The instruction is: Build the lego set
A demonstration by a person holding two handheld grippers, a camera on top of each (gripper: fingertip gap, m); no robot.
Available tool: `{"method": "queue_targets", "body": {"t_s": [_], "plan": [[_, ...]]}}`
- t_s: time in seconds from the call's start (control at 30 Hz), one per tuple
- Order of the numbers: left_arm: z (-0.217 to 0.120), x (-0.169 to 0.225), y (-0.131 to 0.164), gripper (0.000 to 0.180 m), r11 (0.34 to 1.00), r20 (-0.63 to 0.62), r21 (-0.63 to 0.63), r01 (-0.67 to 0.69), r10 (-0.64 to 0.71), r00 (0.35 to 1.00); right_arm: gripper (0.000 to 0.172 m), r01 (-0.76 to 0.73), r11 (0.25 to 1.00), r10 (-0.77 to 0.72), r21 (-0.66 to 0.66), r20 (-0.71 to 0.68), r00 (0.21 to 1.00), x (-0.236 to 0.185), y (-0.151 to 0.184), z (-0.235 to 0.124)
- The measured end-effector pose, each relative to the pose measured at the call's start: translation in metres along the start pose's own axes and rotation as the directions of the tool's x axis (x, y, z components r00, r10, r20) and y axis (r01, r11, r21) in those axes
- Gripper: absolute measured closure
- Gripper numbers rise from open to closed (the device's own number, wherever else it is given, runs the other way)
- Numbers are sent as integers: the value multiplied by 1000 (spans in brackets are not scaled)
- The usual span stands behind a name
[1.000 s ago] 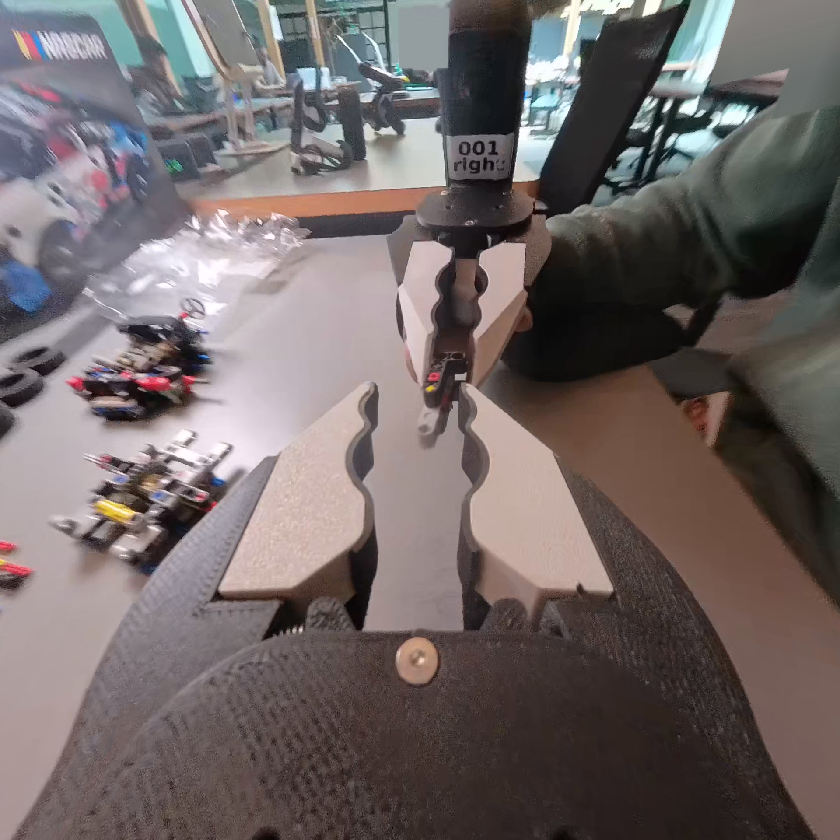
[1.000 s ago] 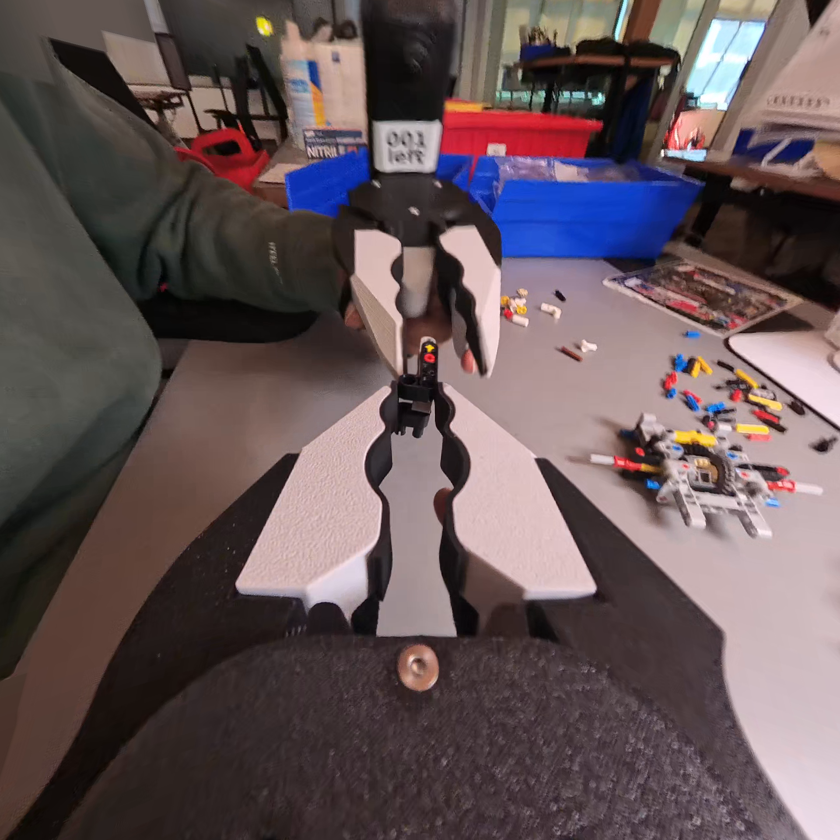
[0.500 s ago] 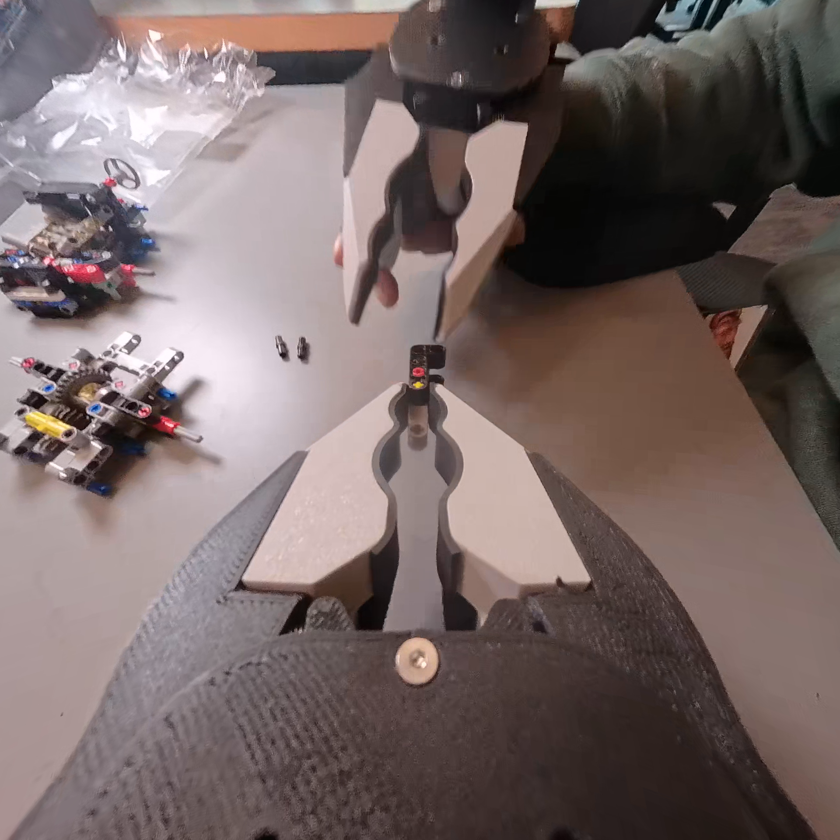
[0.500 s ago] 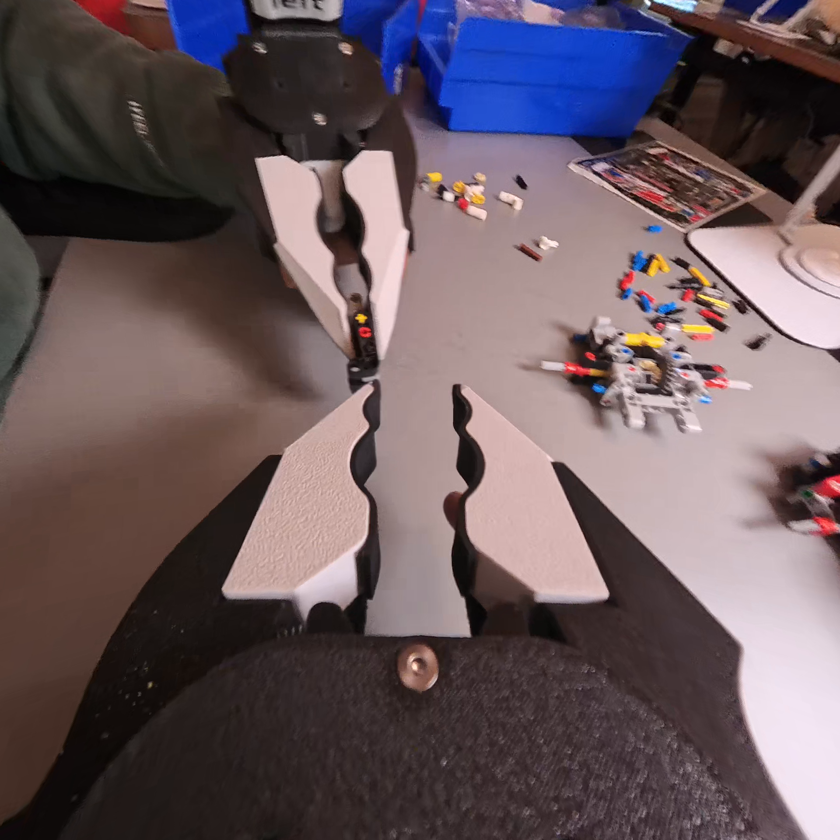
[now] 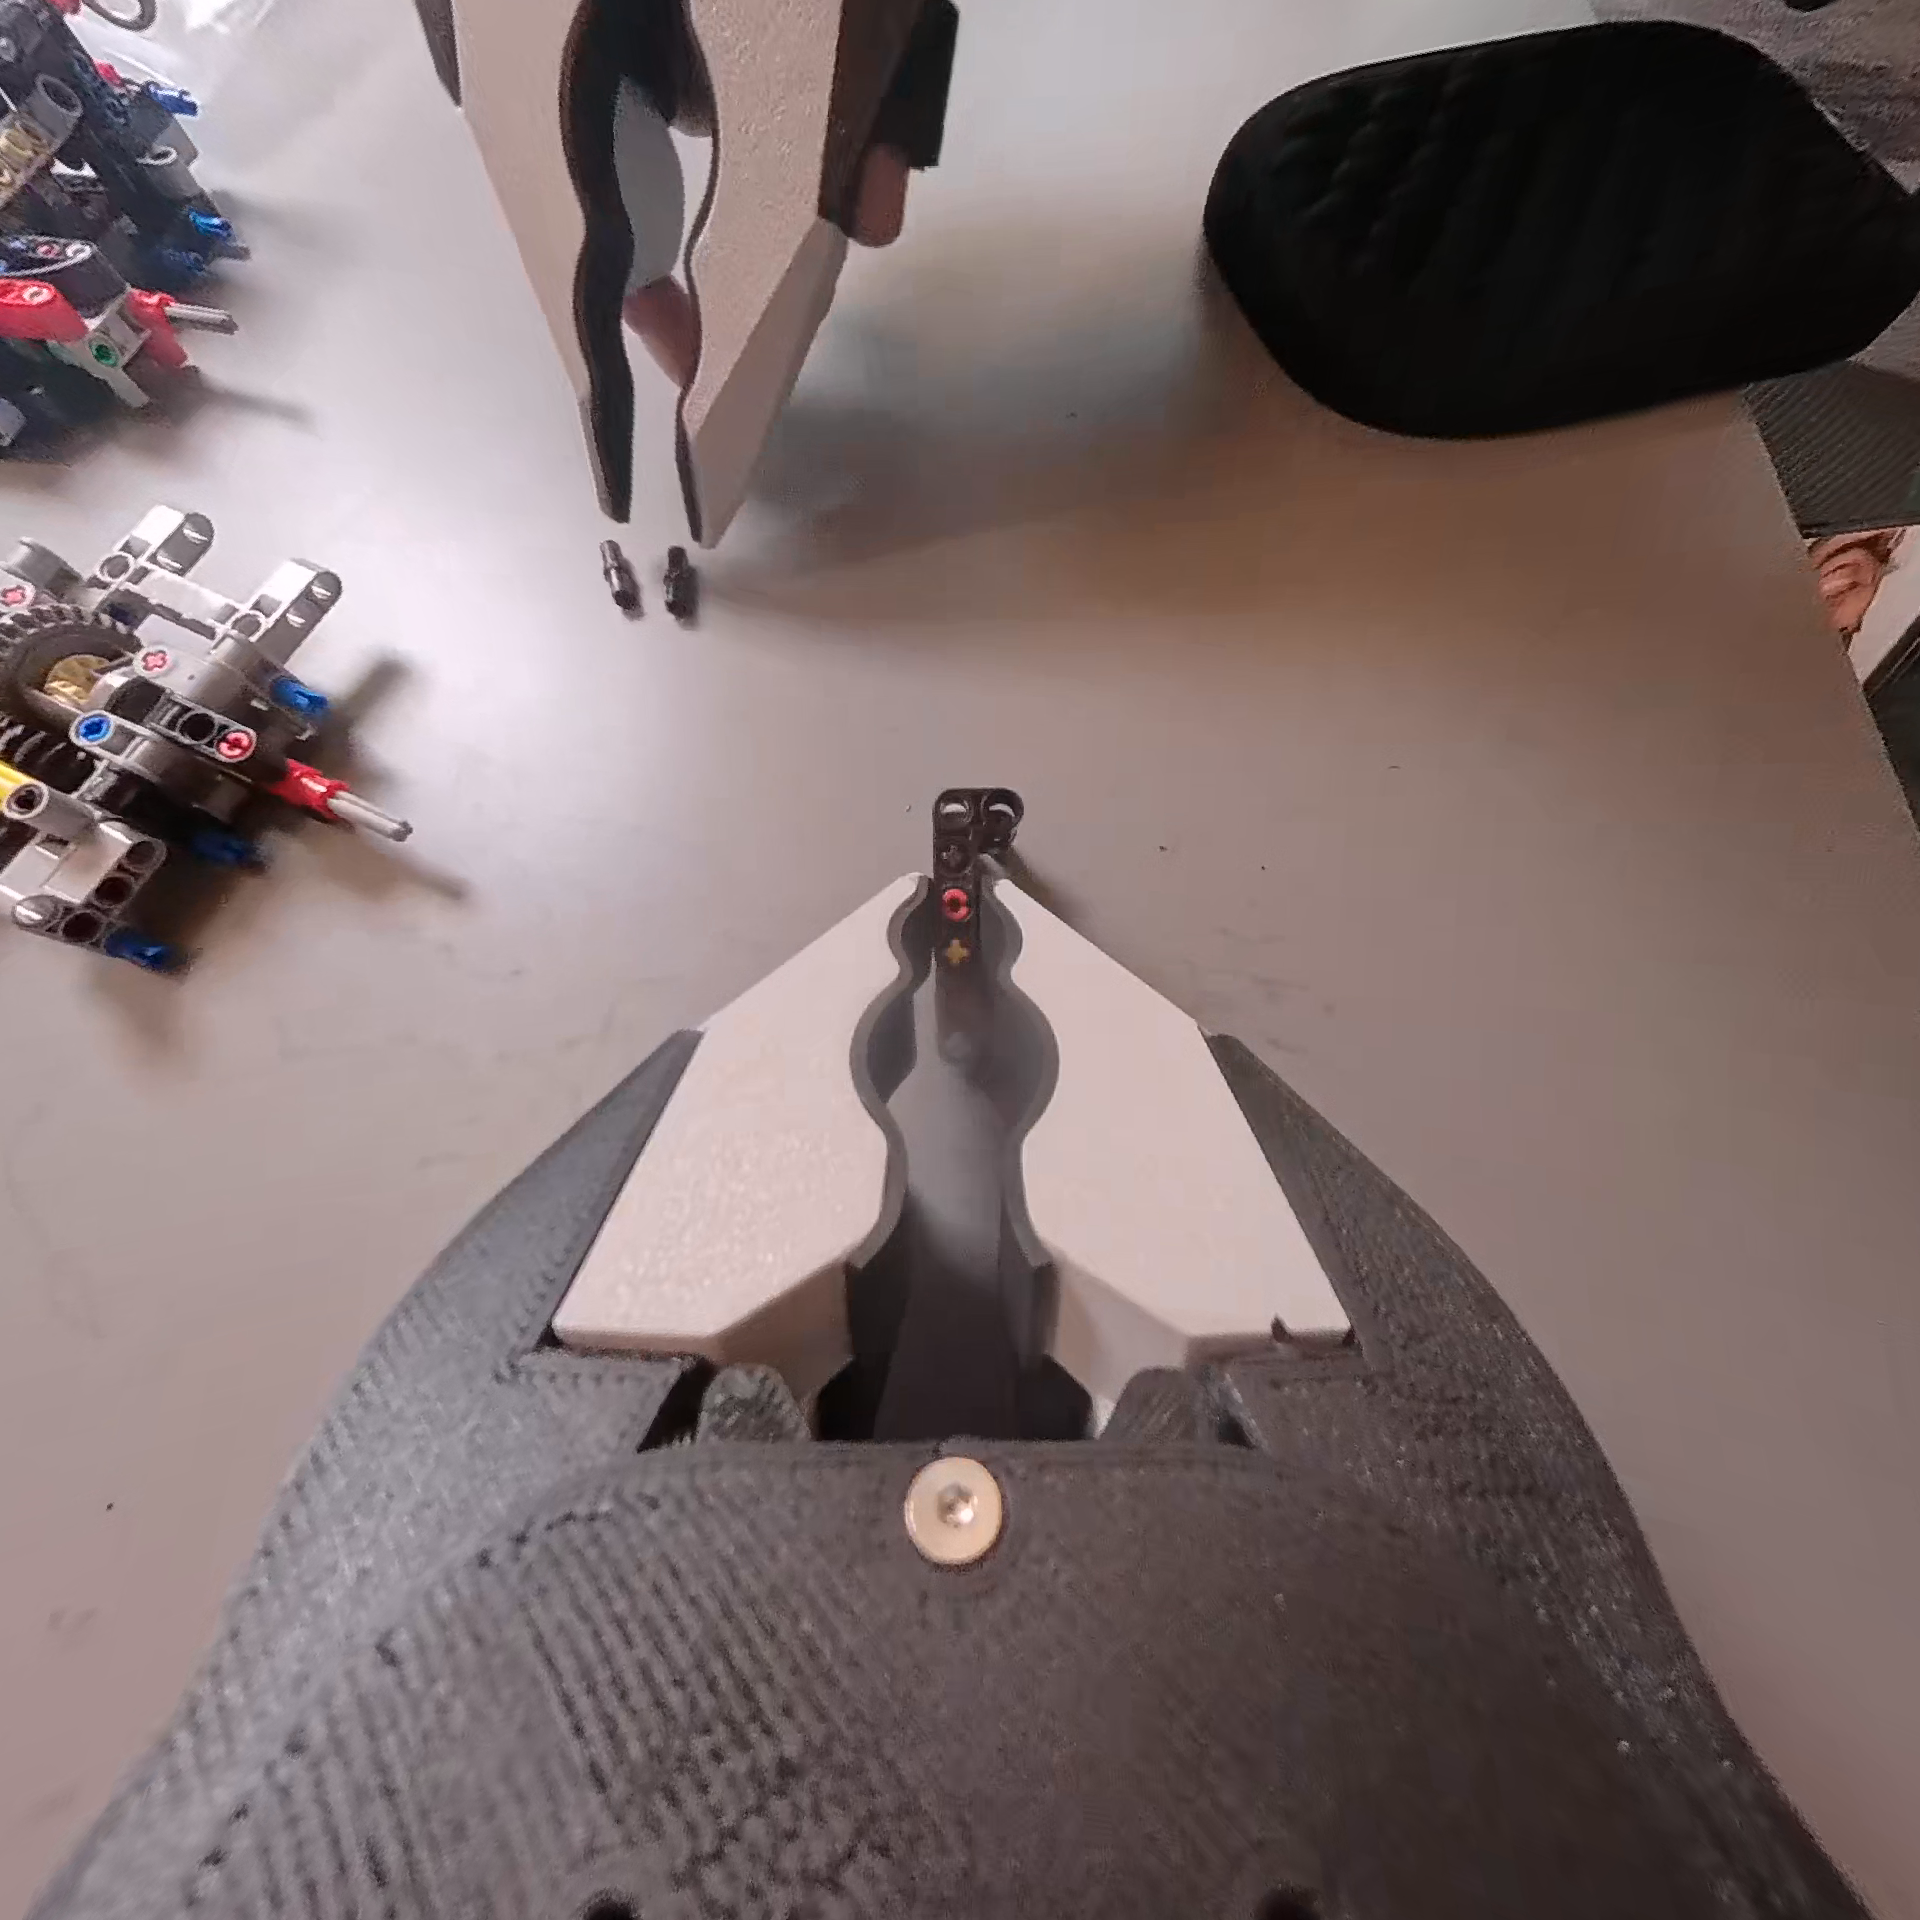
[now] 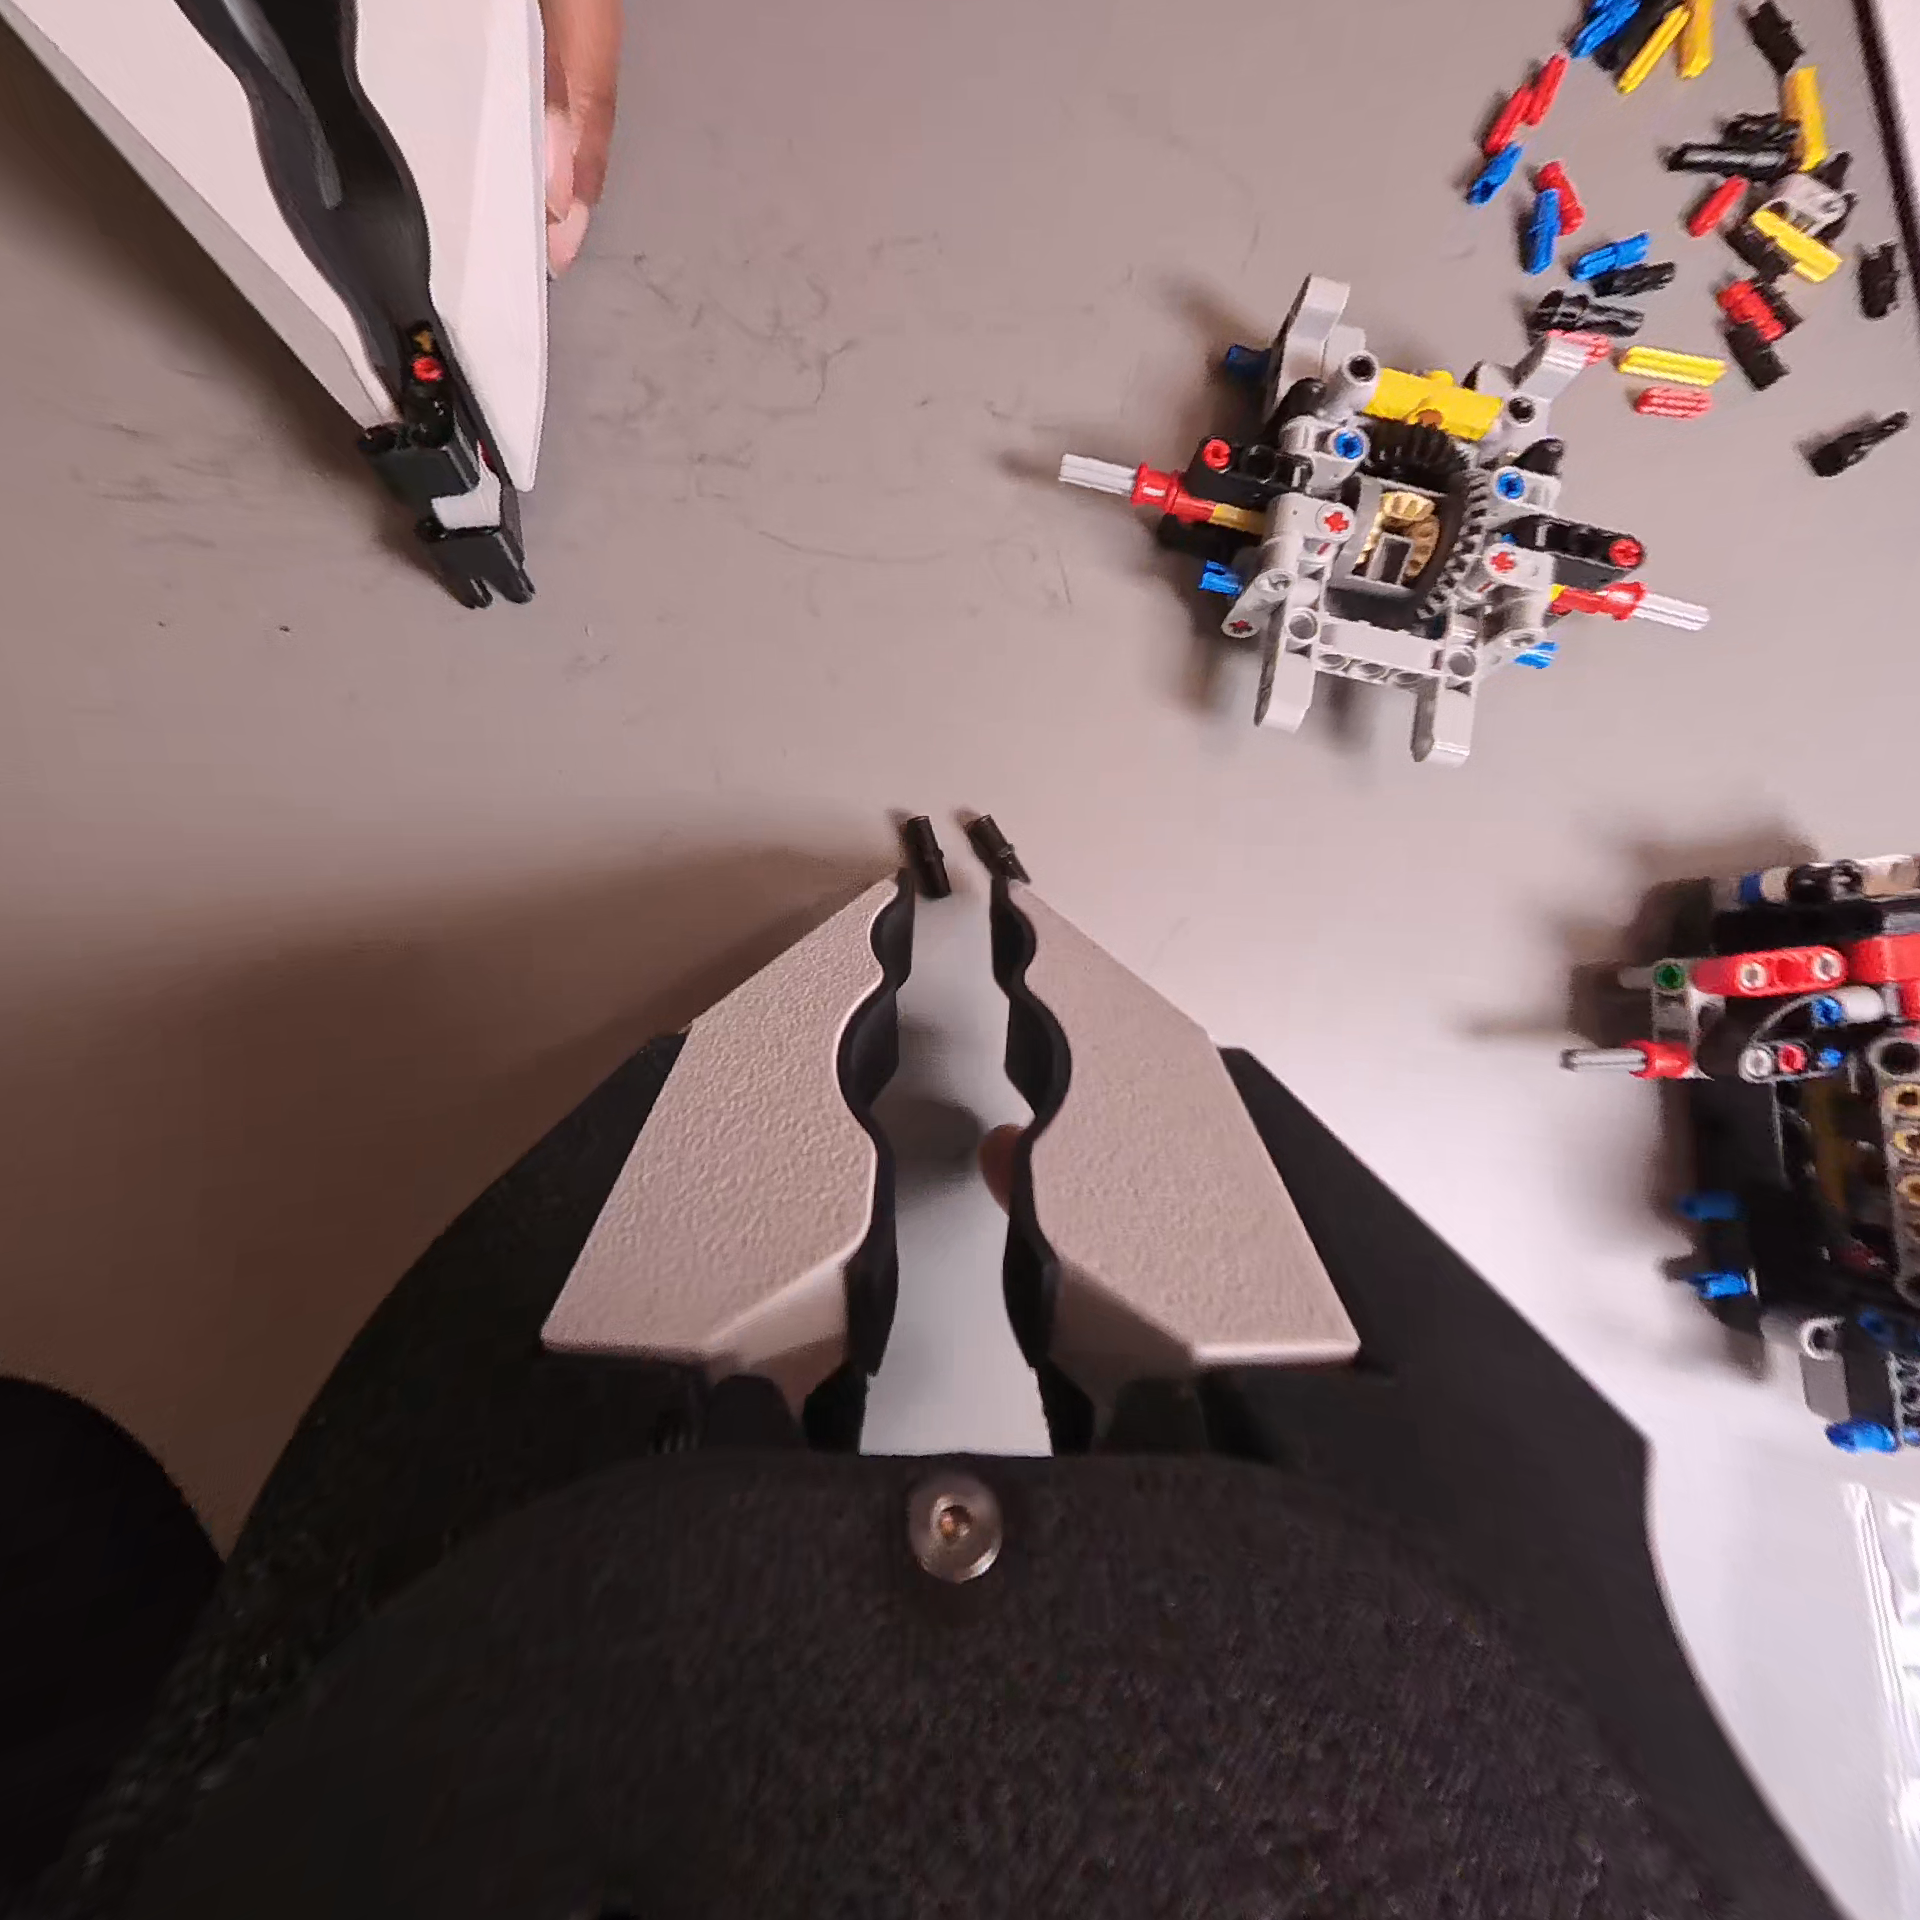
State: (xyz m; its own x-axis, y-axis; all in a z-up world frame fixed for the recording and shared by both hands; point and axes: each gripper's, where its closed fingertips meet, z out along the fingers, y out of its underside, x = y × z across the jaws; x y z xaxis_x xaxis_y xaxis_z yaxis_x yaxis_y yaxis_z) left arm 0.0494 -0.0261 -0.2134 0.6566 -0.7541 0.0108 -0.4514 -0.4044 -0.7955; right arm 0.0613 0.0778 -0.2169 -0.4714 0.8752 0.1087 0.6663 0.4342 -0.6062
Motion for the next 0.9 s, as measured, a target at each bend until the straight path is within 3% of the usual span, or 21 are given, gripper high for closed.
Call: {"method": "queue_targets", "body": {"t_s": [0.27,0.37,0.57,0.9], "plan": [[-4,1,0,159,1000,-31,-1,12,-12,999,169,27,999,-27,23,2,1000,-11,-8,3],[-17,-2,-15,154,993,-64,99,60,-54,997,169,35,993,-33,110,-23,999,-21,-28,-8],[-33,-7,-42,160,959,-70,265,104,-88,994,170,104,968,-100,229,-29,995,-59,-67,-14],[-29,7,-44,177,972,-45,235,-10,21,999,170,172,949,-170,265,-31,985,-84,-90,-12]]}}
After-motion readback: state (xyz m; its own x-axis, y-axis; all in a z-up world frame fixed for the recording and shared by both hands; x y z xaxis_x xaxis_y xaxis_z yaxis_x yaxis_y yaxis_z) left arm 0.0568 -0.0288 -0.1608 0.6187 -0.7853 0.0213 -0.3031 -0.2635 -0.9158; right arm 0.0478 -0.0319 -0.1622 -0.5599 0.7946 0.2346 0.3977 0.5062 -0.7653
